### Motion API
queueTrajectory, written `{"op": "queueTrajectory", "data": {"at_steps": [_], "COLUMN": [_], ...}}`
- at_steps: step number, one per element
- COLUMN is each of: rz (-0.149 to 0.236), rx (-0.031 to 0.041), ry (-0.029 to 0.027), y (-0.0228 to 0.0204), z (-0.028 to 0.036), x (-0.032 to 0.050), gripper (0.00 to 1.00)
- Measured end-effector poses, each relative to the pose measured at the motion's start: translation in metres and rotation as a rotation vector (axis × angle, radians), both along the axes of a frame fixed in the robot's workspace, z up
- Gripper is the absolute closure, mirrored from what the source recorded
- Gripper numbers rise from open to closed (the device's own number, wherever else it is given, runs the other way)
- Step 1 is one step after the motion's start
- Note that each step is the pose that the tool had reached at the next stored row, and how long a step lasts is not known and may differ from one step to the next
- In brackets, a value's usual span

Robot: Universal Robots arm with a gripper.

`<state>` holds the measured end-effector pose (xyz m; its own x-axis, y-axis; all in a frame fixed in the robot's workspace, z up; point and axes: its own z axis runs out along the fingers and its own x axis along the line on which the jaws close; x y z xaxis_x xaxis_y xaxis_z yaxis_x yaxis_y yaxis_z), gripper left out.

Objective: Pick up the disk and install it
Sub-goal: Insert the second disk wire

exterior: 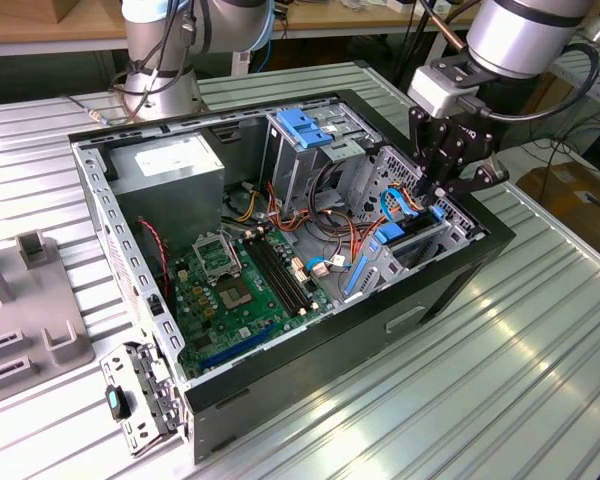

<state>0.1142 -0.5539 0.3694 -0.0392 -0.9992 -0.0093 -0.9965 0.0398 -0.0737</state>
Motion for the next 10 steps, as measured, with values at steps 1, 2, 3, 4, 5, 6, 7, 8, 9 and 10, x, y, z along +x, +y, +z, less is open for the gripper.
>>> {"op": "queueTrajectory", "data": {"at_steps": [1,2,3,4,5,6,7,8,9,10], "rz": [0.0,0.0,0.0,0.0,0.0,0.0,0.0,0.0,0.0,0.0], "rx": [0.0001,0.0,0.0,0.0,0.0,0.0,0.0,0.0,0.0,0.0], "ry": [0.0,0.0,0.0,0.0,0.0,0.0,0.0,0.0,0.0,0.0], "y": [0.0,0.0,0.0,0.0,0.0,0.0,0.0,0.0,0.0,0.0], "z": [0.0,0.0,0.0,0.0,0.0,0.0,0.0,0.0,0.0,0.0], "x": [-0.0002,-0.0005,-0.0007,-0.0008,-0.0009,-0.0011,-0.0013,-0.0014,-0.0016,-0.0018], "gripper": [0.76,0.76,0.76,0.76,0.76,0.76,0.76,0.76,0.76,0.76]}}
